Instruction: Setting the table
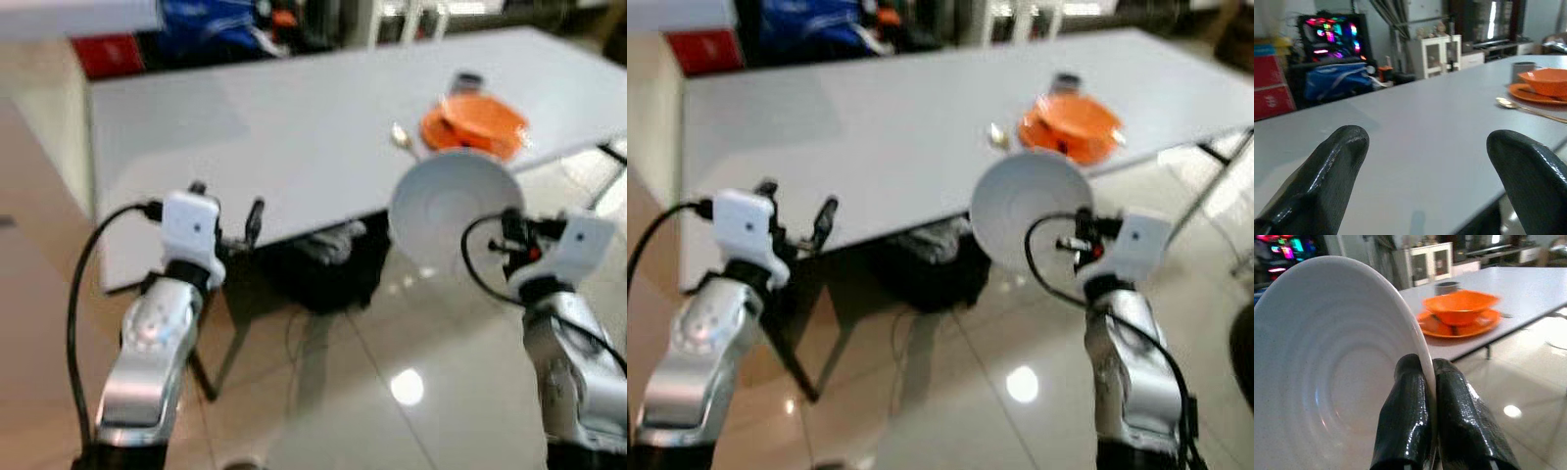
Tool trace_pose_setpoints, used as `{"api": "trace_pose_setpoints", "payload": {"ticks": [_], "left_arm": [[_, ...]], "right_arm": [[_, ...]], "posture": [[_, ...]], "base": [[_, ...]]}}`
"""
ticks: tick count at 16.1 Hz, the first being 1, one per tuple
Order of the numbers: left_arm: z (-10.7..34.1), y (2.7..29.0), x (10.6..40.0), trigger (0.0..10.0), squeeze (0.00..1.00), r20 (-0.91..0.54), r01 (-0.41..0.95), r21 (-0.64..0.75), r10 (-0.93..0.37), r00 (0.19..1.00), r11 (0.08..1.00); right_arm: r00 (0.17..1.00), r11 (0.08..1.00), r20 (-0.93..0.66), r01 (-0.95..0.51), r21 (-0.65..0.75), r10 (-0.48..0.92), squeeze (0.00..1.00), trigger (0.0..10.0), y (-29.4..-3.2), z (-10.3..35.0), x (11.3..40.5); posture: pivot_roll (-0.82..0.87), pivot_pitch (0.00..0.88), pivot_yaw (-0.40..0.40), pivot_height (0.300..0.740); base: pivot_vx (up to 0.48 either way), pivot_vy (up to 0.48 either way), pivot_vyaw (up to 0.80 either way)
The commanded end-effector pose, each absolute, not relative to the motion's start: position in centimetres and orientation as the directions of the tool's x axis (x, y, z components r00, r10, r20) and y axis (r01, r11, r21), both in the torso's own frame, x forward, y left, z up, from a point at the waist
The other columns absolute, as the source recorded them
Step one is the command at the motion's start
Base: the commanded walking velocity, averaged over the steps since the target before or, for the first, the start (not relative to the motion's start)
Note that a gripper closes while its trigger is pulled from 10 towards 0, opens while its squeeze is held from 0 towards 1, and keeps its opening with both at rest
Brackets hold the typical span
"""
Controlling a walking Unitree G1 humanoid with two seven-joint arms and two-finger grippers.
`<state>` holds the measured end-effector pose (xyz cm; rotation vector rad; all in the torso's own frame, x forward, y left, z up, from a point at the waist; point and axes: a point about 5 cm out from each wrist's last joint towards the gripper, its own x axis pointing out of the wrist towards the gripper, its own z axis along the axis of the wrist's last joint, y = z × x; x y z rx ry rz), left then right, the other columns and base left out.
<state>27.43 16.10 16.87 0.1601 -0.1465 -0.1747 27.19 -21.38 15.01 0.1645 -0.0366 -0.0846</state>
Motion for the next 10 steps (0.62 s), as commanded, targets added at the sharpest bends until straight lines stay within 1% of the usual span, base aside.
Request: {"api": "trace_pose_setpoints", "payload": {"ticks": [1, 4, 6, 8, 10], "left_arm": [[17.29, 16.21, 27.89, 10.0, 0.0, 0.142, 0.152, 0.172, -0.177, 0.974, 0.973], [17.18, 15.8, 27.76, 10.0, 0.0, 0.139, 0.165, 0.173, -0.19, 0.972, 0.971], [17.2, 15.95, 27.73, 10.0, 0.0, 0.136, 0.172, 0.172, -0.196, 0.971, 0.97], [17.23, 16.21, 28.16, 10.0, 0.0, 0.127, 0.16, 0.178, -0.183, 0.975, 0.971], [17.13, 15.87, 27.99, 10.0, 0.0, 0.123, 0.175, 0.178, -0.198, 0.972, 0.968]], "right_arm": [[0.995, 0.987, 0.083, 0.04, 0.154, -0.053, 0.0, 10.0, -20.7, 16.21, 27.48], [0.994, 0.986, 0.079, 0.056, 0.157, -0.069, 0.0, 10.0, -21.07, 16.04, 27.44], [0.995, 0.987, 0.078, 0.056, 0.151, -0.069, 0.0, 10.0, -20.78, 15.92, 27.46], [0.995, 0.987, 0.078, 0.053, 0.153, -0.065, 0.0, 10.0, -20.64, 16.01, 27.6], [0.993, 0.984, 0.073, 0.078, 0.157, -0.09, 0.0, 10.0, -21.19, 15.86, 27.42]], "posture": [[0.05, 0.039, -0.039, 0.74], [0.06, 0.038, -0.039, 0.74], [0.05, 0.036, -0.039, 0.74], [0.05, 0.042, -0.039, 0.74], [0.06, 0.047, -0.035, 0.74]], "base": [[0.356, 0.0, 0.0], [0.354, 0.0, 0.0], [0.369, 0.0, 0.0], [0.454, 0.0, 0.0], [0.471, 0.0, 0.0]]}}
